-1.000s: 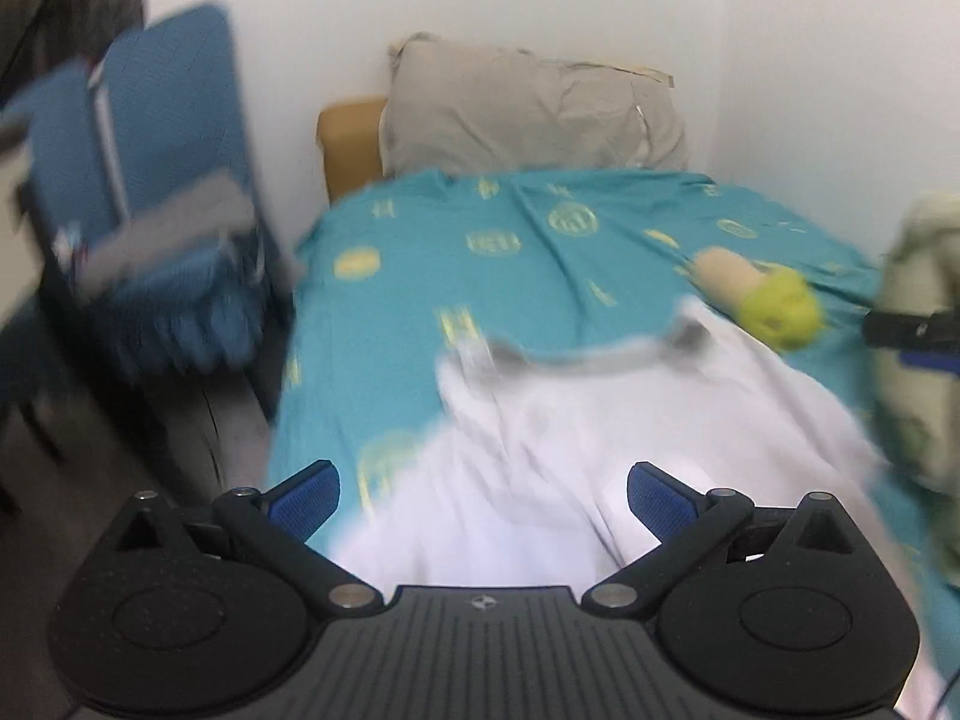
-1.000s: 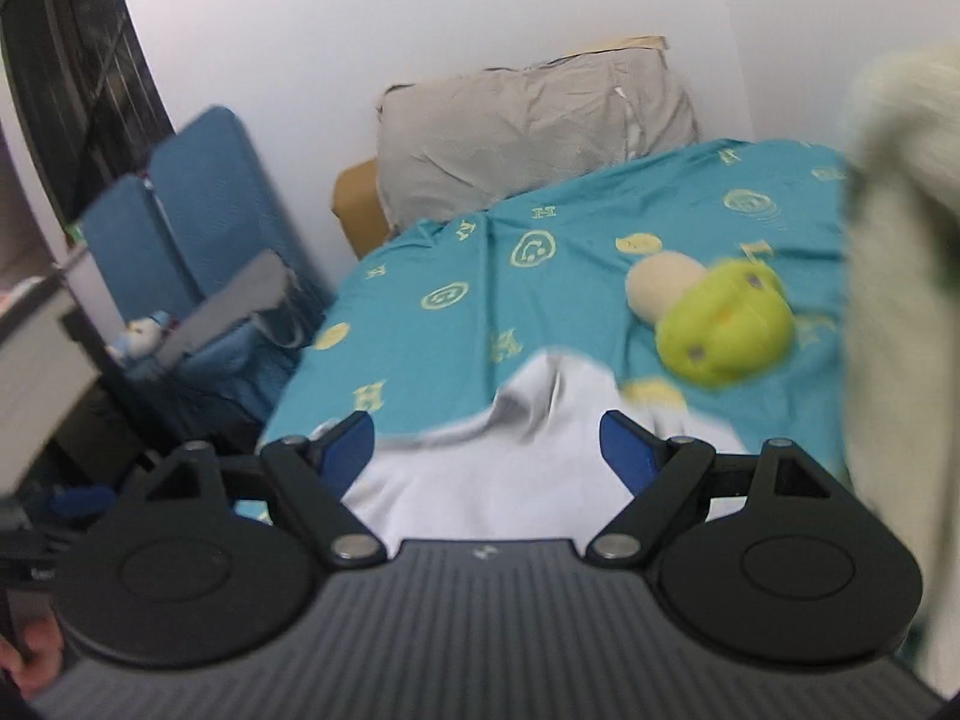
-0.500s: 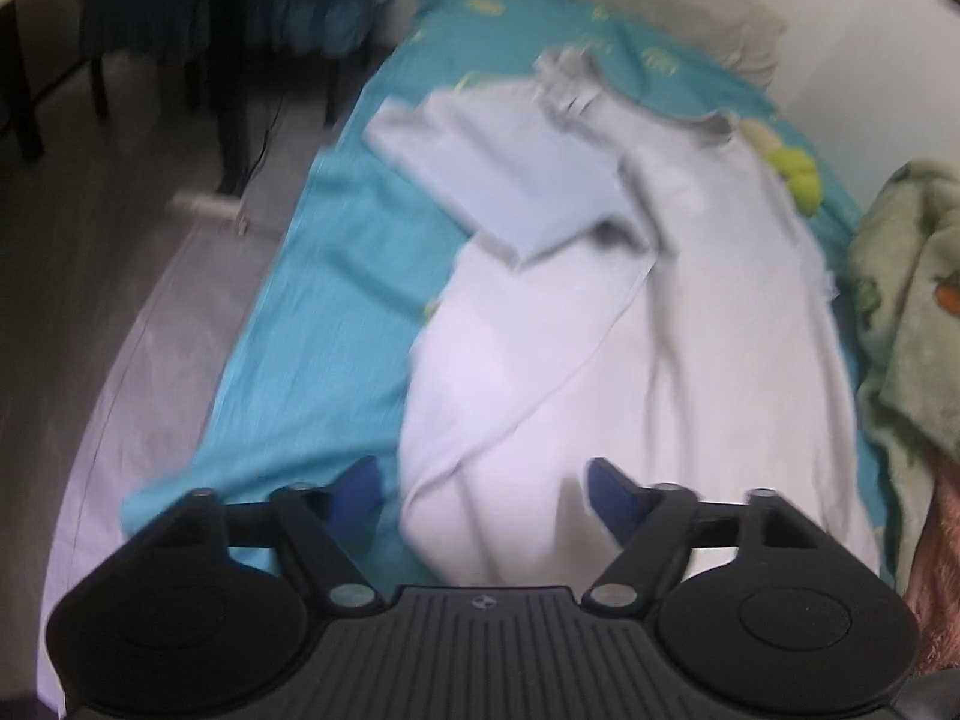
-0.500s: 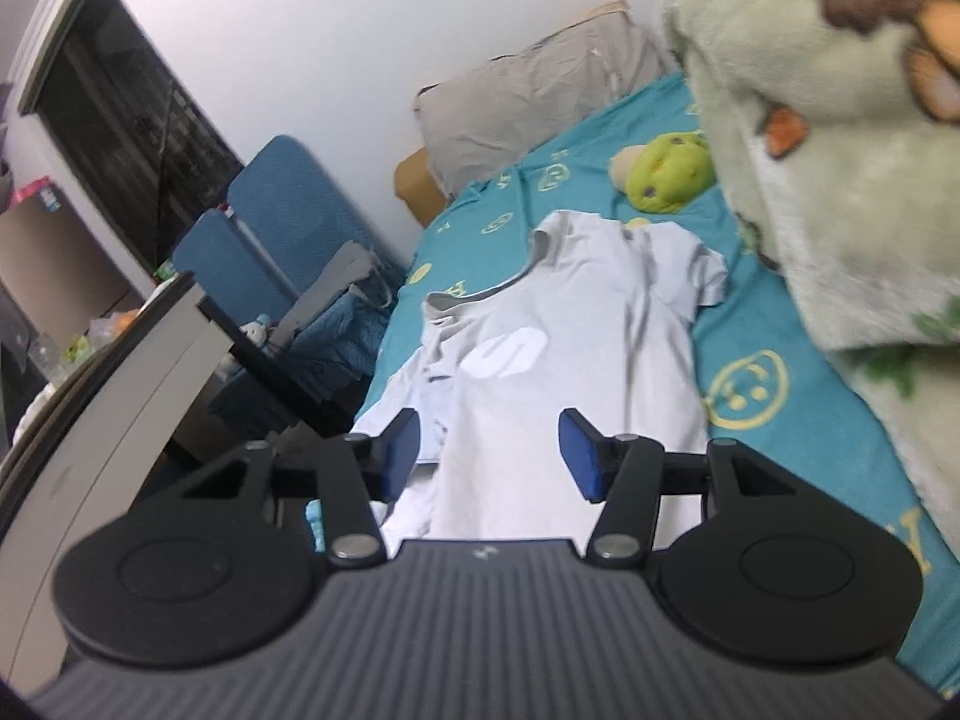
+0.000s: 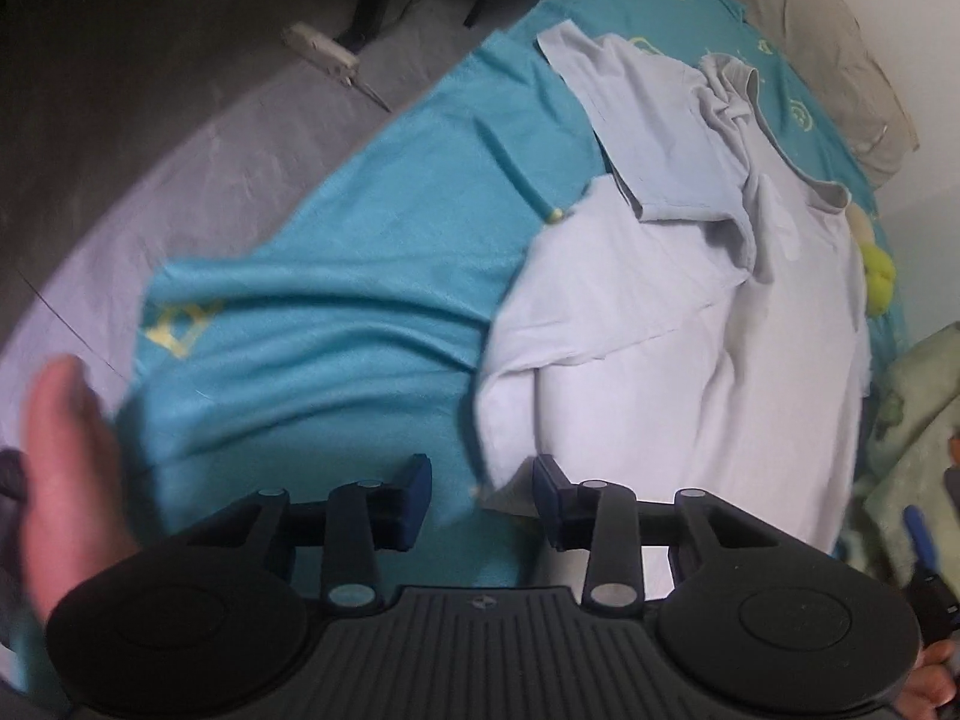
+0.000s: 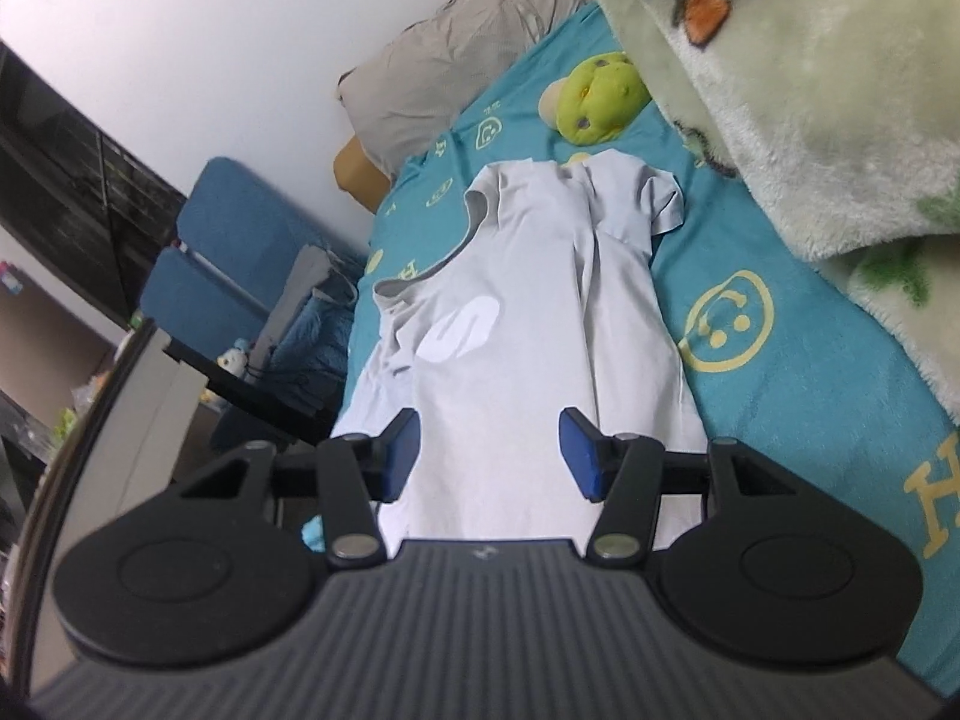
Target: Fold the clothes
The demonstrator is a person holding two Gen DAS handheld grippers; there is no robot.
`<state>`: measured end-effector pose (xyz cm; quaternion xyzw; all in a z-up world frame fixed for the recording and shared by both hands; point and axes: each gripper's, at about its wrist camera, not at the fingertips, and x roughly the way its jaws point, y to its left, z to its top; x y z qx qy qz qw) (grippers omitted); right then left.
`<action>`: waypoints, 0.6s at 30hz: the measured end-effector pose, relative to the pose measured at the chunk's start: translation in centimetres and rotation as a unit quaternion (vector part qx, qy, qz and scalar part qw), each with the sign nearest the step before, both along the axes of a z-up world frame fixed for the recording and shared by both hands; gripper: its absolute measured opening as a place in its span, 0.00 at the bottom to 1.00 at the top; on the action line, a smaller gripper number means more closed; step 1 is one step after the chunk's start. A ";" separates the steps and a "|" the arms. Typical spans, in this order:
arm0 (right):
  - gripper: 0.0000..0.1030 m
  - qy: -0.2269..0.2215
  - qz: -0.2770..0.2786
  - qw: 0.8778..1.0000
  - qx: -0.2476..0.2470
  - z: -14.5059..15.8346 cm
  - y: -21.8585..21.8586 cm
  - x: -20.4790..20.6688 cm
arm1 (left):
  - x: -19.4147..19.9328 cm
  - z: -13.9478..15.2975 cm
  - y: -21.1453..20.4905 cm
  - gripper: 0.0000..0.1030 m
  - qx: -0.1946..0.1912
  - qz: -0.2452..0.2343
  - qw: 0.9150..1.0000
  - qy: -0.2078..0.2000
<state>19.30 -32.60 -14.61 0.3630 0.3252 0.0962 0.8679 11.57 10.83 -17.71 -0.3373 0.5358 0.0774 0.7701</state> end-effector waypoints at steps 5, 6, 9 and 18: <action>0.53 0.015 0.020 0.999 -0.020 -0.5 0.8 0.7 | 0.9 -0.7 -0.8 0.38 -0.043 -0.005 0.998 -0.037; 0.53 0.017 0.023 0.999 -0.025 -0.6 1.0 0.8 | 1.1 -0.7 -0.9 0.37 -0.038 -0.011 0.998 -0.039; 0.53 0.021 0.029 0.999 -0.037 -0.8 1.5 1.0 | 1.5 0.4 -1.2 0.06 0.010 -0.040 0.998 -0.039; 0.53 0.025 0.025 0.998 -0.057 -0.8 1.5 1.0 | 1.5 7.7 1.5 0.02 -0.075 -0.097 0.992 -0.018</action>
